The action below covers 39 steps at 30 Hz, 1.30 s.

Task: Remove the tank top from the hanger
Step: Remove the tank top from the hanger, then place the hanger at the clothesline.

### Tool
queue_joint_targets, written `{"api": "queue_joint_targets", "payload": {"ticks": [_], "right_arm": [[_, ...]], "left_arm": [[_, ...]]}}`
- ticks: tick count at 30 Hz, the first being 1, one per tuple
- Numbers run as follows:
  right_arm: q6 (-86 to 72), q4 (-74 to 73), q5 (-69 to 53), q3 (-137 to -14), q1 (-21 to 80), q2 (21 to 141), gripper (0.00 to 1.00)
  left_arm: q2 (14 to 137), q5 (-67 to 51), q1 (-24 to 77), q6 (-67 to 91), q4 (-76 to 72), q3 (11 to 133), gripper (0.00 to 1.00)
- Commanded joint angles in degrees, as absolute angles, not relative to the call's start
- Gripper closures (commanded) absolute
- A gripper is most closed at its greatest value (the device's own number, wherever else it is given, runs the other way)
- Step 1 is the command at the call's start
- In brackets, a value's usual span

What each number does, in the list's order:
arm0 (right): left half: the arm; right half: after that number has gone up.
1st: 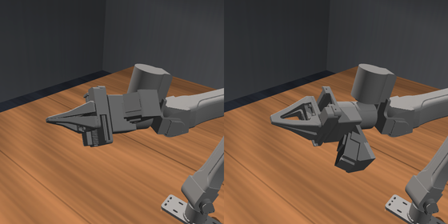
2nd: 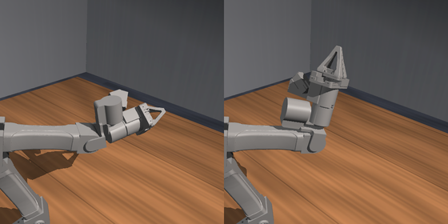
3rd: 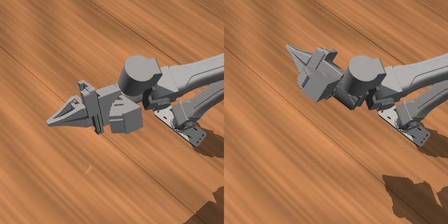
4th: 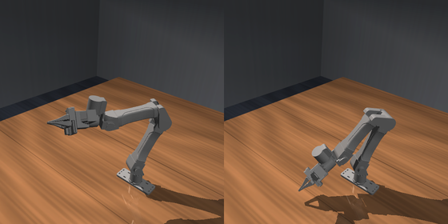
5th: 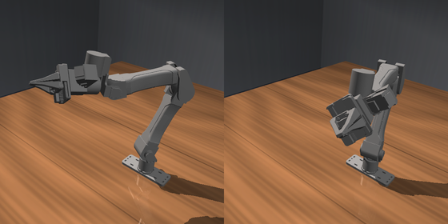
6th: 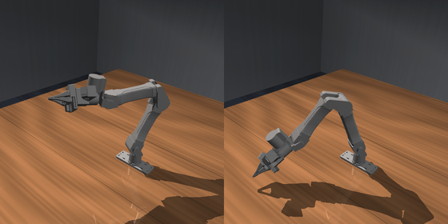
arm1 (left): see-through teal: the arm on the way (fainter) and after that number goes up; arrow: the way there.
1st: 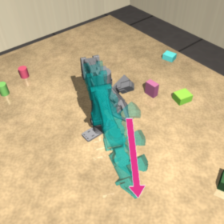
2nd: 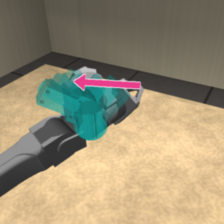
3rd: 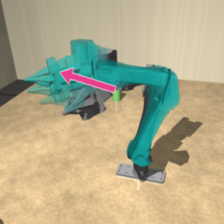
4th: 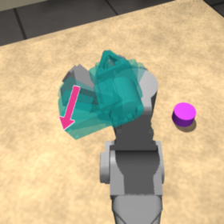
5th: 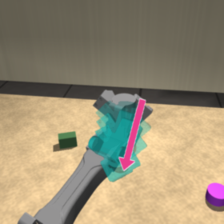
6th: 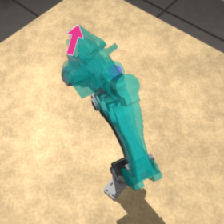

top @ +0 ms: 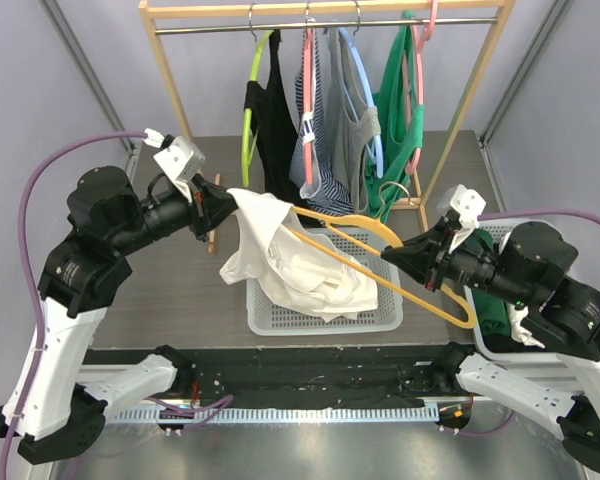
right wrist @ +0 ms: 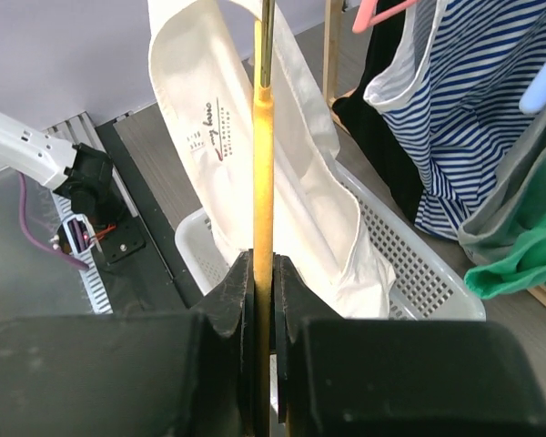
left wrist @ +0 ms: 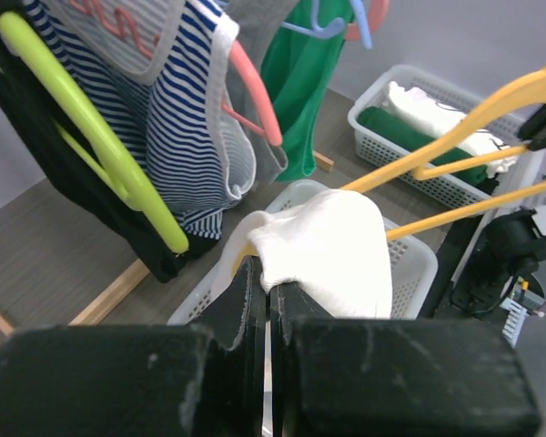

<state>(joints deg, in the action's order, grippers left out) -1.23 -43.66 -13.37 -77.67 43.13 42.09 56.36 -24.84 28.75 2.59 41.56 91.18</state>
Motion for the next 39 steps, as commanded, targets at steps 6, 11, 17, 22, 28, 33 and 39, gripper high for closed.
{"api": "queue_joint_targets", "payload": {"ticks": [6,11,17,22,28,33,39], "right_arm": [[-3.25,-52.37,-12.39,-87.09,43.24,35.07,0.99],[-3.95,-54.93,-11.6,-91.76,43.33,32.0,0.99],[-3.96,-54.05,-7.56,-91.76,43.24,31.2,0.99],[-3.34,-52.91,-6.15,-90.79,43.24,32.52,0.99],[-2.02,-52.21,-6.76,-90.09,43.24,34.8,0.99],[-1.23,-52.21,-8.0,-90.35,43.24,37.0,0.99],[-0.53,-52.91,-8.7,-90.26,43.24,38.49,0.99]], "left_arm": [[60.99,-15.99,27.95,4.92,36.83,93.16,1.0],[67.92,-23.8,29.44,9.49,35.16,97.72,1.0],[74.35,-31.28,38.56,7.91,35.33,105.37,1.0],[75.59,-31.73,42.27,3.96,38.05,102.51,1.0],[69.18,-22.25,44.74,-5.15,42.96,78.45,0.6],[68.2,-16.53,44.74,-12.12,44.38,71.37,0.23],[71.01,-15.65,44.82,-14.58,51.14,82.49,0.0]]}}
